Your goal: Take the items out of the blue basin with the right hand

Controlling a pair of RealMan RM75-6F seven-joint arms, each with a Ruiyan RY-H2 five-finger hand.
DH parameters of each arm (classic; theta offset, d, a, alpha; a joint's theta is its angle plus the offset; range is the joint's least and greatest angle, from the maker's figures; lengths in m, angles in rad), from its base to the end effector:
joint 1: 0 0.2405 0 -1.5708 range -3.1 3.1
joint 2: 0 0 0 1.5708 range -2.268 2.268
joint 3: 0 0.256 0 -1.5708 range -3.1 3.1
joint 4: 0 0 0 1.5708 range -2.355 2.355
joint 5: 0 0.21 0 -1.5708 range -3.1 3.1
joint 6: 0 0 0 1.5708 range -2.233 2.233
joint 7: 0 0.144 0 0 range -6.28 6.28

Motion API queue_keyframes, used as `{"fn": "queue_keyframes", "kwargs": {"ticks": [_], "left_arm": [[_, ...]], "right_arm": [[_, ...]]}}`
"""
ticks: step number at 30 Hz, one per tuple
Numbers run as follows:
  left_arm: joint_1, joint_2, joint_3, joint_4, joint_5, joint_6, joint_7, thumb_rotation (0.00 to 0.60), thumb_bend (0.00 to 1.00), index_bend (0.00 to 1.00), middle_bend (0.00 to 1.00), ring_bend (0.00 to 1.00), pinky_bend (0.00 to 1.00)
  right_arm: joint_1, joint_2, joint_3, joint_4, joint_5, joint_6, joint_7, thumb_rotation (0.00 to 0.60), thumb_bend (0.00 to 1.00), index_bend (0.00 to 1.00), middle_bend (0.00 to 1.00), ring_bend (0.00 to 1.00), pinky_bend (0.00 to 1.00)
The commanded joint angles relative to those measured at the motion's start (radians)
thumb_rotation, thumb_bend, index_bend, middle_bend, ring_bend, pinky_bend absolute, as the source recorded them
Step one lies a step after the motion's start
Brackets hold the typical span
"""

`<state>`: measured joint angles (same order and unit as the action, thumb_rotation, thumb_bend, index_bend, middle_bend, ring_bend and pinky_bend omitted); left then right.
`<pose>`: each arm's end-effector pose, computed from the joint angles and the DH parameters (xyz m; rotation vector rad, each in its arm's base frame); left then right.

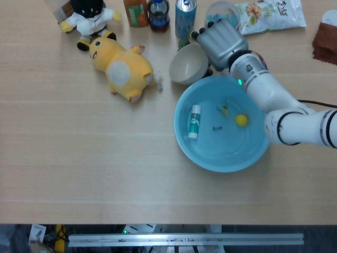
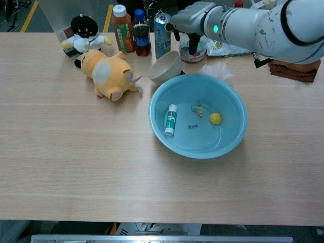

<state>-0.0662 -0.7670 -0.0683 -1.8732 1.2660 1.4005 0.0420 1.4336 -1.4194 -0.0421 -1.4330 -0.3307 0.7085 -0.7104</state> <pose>-0.3099 0.1721 0.2465 -1.2496 -0.9501 -0.6614 -0.0413 -0.4276 -0.0027 2.0977 -0.6660 0.4473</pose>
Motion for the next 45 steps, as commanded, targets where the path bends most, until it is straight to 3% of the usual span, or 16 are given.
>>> {"fn": "queue_keyframes", "kwargs": {"ticks": [1, 10, 15, 20, 28, 45], "left_arm": [[0.001, 0.0, 0.0, 0.0, -0.001, 0.001, 0.0, 0.6, 0.37, 0.26, 0.26, 0.25, 0.26], [0.002, -0.005, 0.001, 0.003, 0.007, 0.004, -0.004, 0.6, 0.37, 0.26, 0.26, 0.25, 0.26], [-0.003, -0.009, 0.003, 0.007, 0.01, -0.007, -0.002, 0.6, 0.37, 0.26, 0.26, 0.25, 0.26], [-0.009, -0.009, 0.004, 0.002, 0.012, -0.016, 0.005, 0.6, 0.37, 0.26, 0.26, 0.25, 0.26], [-0.016, -0.009, 0.0, -0.006, 0.011, -0.018, 0.012, 0.6, 0.37, 0.26, 0.26, 0.25, 0.26], [0.003, -0.002, 0.01, 0.001, 0.007, -0.002, 0.0, 0.6, 0.37, 0.26, 0.26, 0.25, 0.26]], "right_arm": [[-0.01, 0.022, 0.008, -0.032, -0.037, 0.005, 0.015, 0.6, 0.4, 0.2, 0.29, 0.22, 0.33], [-0.059, 0.169, 0.038, -0.245, -0.229, 0.024, 0.08, 0.6, 0.31, 0.21, 0.31, 0.22, 0.38], [-0.095, 0.243, 0.025, -0.354, -0.344, 0.001, 0.113, 0.6, 0.29, 0.3, 0.37, 0.28, 0.48], [-0.11, 0.265, -0.003, -0.407, -0.424, -0.045, 0.122, 0.6, 0.29, 0.31, 0.38, 0.29, 0.5], [-0.086, 0.214, -0.066, -0.4, -0.43, -0.104, 0.089, 0.6, 0.29, 0.31, 0.38, 0.3, 0.5], [0.013, 0.014, -0.152, -0.315, -0.307, -0.077, -0.019, 0.6, 0.28, 0.31, 0.36, 0.26, 0.48]]}}
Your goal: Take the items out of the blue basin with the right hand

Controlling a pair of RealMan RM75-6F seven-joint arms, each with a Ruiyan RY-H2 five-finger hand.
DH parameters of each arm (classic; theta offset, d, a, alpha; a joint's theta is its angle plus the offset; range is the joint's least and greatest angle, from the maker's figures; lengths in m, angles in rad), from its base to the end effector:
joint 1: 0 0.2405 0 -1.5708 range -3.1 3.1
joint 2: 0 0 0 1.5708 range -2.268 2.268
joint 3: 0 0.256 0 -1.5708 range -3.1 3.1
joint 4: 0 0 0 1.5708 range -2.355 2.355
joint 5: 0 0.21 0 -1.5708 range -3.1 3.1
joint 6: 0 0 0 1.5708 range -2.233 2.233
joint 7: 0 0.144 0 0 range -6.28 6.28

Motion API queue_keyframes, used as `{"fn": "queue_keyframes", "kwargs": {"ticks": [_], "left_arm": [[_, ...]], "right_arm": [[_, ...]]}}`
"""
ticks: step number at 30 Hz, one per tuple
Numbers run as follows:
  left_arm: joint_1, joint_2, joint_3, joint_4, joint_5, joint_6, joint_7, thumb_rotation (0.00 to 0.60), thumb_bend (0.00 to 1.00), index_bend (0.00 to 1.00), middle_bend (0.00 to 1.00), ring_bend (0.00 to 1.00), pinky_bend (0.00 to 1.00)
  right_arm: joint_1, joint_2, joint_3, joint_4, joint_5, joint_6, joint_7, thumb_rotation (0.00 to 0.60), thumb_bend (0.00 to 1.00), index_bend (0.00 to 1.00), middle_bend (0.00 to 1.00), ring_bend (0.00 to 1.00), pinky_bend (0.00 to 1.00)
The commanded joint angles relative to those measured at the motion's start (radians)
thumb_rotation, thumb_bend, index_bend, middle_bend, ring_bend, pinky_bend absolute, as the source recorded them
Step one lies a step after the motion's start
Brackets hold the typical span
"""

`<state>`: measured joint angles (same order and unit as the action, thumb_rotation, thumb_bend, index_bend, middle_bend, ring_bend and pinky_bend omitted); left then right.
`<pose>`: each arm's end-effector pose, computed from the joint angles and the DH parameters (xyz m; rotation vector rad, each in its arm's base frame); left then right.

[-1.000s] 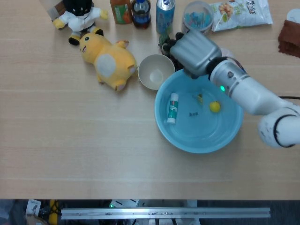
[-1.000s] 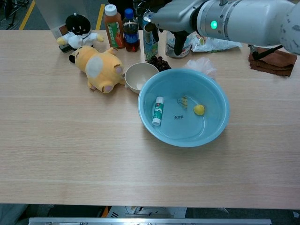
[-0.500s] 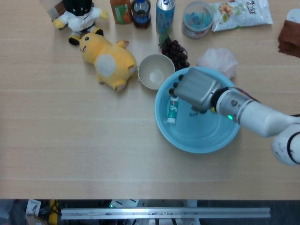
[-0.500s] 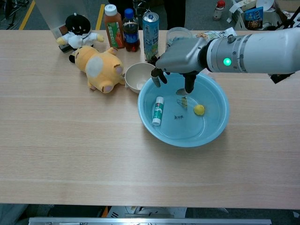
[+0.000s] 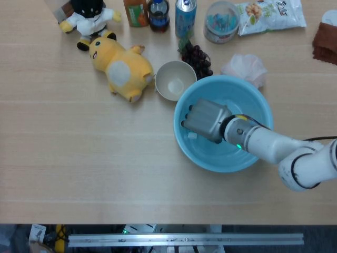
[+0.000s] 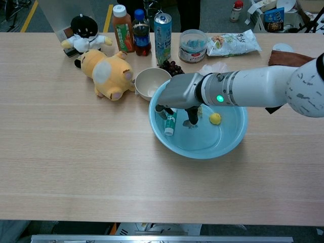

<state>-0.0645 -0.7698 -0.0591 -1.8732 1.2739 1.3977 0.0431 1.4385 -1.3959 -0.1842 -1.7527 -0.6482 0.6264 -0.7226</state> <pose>-0.3106 0.1697 0.2438 -1.2593 -0.9583 -0.6549 -0.0528 -0.3135 -0.0457 2.6062 -0.4202 0.2827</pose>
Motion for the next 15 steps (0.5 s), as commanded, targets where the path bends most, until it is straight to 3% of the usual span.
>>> {"fn": "queue_keyframes", "kwargs": {"ticks": [1, 11, 15], "left_arm": [[0.005, 0.002, 0.002, 0.002, -0.004, 0.002, -0.002, 0.6, 0.37, 0.26, 0.26, 0.25, 0.26], [0.008, 0.0, 0.003, 0.003, -0.004, 0.005, -0.005, 0.6, 0.37, 0.26, 0.26, 0.25, 0.26], [0.008, 0.0, 0.003, 0.001, -0.003, 0.006, -0.004, 0.6, 0.37, 0.26, 0.26, 0.25, 0.26]], "right_arm": [[0.013, -0.018, -0.022, 0.009, 0.022, 0.005, -0.012, 0.6, 0.28, 0.31, 0.36, 0.26, 0.48], [0.023, -0.059, -0.053, 0.038, 0.045, 0.027, -0.012, 0.6, 0.28, 0.3, 0.33, 0.23, 0.45], [0.017, -0.065, -0.06, 0.039, 0.042, 0.032, -0.003, 0.6, 0.28, 0.25, 0.29, 0.21, 0.44]]}}
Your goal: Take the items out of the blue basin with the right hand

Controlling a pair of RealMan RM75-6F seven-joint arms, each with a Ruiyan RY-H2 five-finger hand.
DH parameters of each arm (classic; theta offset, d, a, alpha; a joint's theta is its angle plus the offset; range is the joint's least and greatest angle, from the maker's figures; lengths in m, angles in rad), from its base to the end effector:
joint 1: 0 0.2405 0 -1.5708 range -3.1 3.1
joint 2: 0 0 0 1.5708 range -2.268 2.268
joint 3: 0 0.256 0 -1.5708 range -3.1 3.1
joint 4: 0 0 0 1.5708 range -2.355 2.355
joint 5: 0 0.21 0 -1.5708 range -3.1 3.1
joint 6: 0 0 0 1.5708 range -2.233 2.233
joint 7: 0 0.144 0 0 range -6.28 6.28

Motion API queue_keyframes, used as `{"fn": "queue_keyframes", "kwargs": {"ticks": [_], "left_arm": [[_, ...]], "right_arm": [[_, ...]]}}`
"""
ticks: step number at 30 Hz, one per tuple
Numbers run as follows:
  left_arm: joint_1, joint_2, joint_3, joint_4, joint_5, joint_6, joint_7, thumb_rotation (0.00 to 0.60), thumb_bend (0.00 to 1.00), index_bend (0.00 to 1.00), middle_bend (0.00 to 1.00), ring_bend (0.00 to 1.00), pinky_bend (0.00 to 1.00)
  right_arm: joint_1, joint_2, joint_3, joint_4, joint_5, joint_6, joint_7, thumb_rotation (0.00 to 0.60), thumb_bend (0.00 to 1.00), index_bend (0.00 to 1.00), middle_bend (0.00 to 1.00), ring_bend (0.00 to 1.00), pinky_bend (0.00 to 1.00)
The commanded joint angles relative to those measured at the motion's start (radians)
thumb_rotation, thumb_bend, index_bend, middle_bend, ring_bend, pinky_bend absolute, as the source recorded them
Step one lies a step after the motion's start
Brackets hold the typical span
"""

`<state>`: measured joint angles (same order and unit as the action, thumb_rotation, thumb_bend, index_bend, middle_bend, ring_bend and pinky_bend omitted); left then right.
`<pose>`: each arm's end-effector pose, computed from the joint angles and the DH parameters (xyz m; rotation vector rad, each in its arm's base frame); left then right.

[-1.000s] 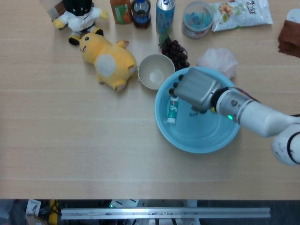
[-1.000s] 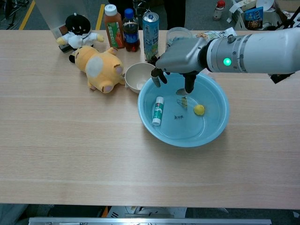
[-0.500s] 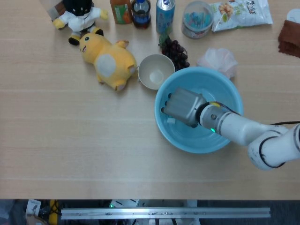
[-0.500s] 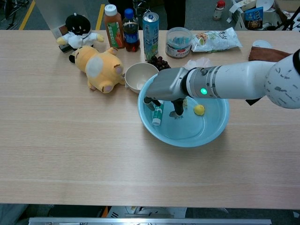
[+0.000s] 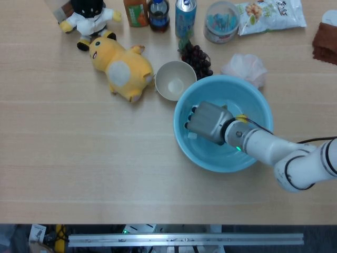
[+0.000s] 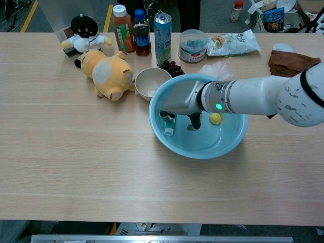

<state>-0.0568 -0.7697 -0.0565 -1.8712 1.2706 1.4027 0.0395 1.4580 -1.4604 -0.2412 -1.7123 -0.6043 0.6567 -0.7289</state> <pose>-0.3126 0.1667 0.2447 -1.2490 -0.9623 -0.6493 -0.0660 -0.3115 -0.0598 2.5996 -0.4199 0.2194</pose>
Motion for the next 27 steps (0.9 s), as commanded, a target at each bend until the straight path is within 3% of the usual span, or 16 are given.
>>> {"fn": "queue_keyframes", "kwargs": {"ticks": [1, 8, 27], "left_arm": [[0.001, 0.0, 0.0, -0.001, 0.0, 0.001, 0.0, 0.6, 0.37, 0.26, 0.26, 0.25, 0.26], [-0.002, 0.0, 0.0, 0.0, 0.002, -0.004, 0.0, 0.6, 0.37, 0.26, 0.26, 0.25, 0.26], [-0.01, -0.006, -0.003, 0.0, 0.003, -0.011, 0.003, 0.6, 0.37, 0.26, 0.26, 0.25, 0.26]], "right_arm": [[-0.004, 0.002, -0.007, -0.007, -0.004, 0.001, 0.006, 0.6, 0.28, 0.24, 0.28, 0.2, 0.43], [-0.01, 0.035, -0.03, -0.052, -0.012, 0.012, 0.018, 0.6, 0.28, 0.06, 0.18, 0.12, 0.34], [-0.017, -0.006, -0.036, -0.006, -0.018, 0.04, -0.013, 0.6, 0.28, 0.06, 0.18, 0.11, 0.33]]}}
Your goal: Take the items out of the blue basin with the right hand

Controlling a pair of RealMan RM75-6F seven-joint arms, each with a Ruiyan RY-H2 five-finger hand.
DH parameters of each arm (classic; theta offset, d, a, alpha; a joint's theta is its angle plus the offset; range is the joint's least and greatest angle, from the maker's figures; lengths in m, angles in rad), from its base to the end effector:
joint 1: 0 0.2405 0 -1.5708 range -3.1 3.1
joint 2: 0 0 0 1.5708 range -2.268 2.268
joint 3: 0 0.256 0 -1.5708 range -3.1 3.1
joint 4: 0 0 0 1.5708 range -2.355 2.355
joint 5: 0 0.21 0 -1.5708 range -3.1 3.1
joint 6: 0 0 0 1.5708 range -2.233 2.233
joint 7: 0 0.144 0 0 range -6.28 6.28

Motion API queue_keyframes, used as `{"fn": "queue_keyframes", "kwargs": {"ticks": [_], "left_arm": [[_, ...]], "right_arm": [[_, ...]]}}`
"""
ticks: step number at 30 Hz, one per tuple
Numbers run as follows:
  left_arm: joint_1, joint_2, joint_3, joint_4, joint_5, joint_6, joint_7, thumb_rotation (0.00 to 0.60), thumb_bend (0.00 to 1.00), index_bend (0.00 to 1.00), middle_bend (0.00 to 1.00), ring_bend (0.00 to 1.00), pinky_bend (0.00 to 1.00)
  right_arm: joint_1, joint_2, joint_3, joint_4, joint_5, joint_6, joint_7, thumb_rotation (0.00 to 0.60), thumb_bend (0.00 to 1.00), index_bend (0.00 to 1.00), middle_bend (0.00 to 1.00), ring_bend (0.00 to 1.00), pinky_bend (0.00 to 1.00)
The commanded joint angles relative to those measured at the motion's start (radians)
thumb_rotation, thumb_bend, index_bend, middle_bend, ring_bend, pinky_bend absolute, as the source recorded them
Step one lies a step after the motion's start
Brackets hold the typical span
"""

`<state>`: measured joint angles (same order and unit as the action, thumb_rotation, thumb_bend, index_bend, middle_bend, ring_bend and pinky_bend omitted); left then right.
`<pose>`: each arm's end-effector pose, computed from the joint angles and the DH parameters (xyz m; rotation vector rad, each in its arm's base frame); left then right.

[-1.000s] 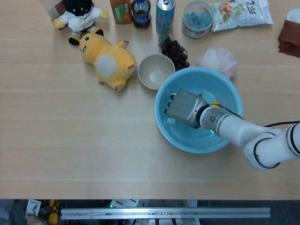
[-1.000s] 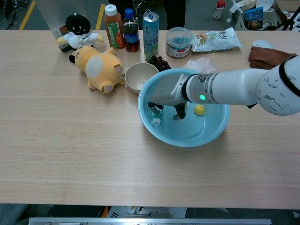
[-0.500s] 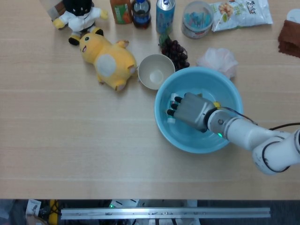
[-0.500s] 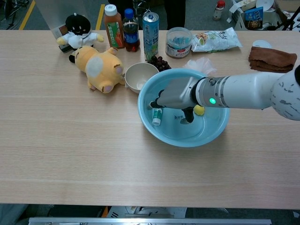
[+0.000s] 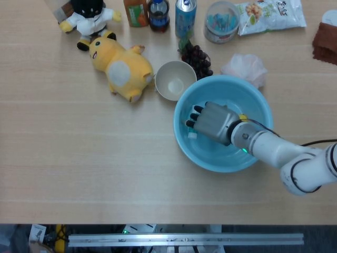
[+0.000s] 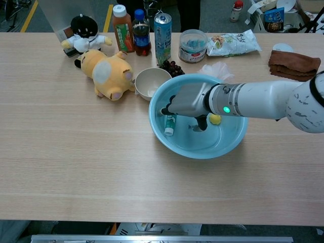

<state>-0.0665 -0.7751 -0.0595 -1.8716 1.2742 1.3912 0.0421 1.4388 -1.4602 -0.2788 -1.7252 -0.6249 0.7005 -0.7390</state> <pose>-0.3108 0.1704 0.2415 -1.2625 -0.9659 -0.6565 -0.0793 -0.3081 -0.0566 2.5854 -0.3963 0.2006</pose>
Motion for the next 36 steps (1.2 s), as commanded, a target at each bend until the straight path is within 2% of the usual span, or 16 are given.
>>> {"fn": "queue_keyframes", "kwargs": {"ticks": [1, 15, 20, 23, 27, 32, 36], "left_arm": [[0.0, -0.001, 0.0, 0.0, -0.001, 0.0, 0.001, 0.6, 0.37, 0.26, 0.26, 0.25, 0.26], [-0.002, -0.008, -0.001, 0.008, -0.009, -0.005, 0.002, 0.6, 0.37, 0.26, 0.26, 0.25, 0.26], [0.0, -0.008, 0.0, 0.011, -0.007, -0.003, -0.003, 0.6, 0.37, 0.26, 0.26, 0.25, 0.26], [0.001, -0.006, 0.0, 0.014, -0.005, -0.002, -0.008, 0.6, 0.37, 0.26, 0.26, 0.25, 0.26], [0.001, -0.005, 0.0, 0.016, -0.001, -0.002, -0.013, 0.6, 0.37, 0.26, 0.26, 0.25, 0.26], [0.007, -0.002, 0.004, 0.016, 0.007, 0.004, -0.02, 0.6, 0.37, 0.26, 0.26, 0.25, 0.26], [0.018, 0.003, 0.007, 0.015, 0.001, 0.014, -0.024, 0.6, 0.37, 0.26, 0.26, 0.25, 0.26]], "right_arm": [[0.003, -0.01, 0.002, 0.011, 0.006, -0.007, -0.004, 0.6, 0.28, 0.06, 0.18, 0.11, 0.33], [0.01, -0.035, -0.009, 0.035, 0.033, -0.017, -0.016, 0.6, 0.28, 0.06, 0.19, 0.11, 0.33], [0.014, 0.0, -0.031, -0.015, 0.031, -0.005, -0.026, 0.6, 0.28, 0.06, 0.21, 0.11, 0.33], [0.011, 0.039, -0.043, -0.061, 0.006, 0.017, -0.031, 0.6, 0.28, 0.06, 0.26, 0.11, 0.33], [-0.001, 0.078, -0.036, -0.102, -0.027, 0.039, -0.016, 0.6, 0.28, 0.06, 0.29, 0.11, 0.33], [-0.014, 0.061, -0.018, -0.081, -0.025, 0.035, -0.003, 0.6, 0.28, 0.07, 0.29, 0.11, 0.33], [-0.014, 0.05, -0.025, -0.061, -0.018, 0.017, -0.009, 0.6, 0.28, 0.07, 0.29, 0.11, 0.33]]}}
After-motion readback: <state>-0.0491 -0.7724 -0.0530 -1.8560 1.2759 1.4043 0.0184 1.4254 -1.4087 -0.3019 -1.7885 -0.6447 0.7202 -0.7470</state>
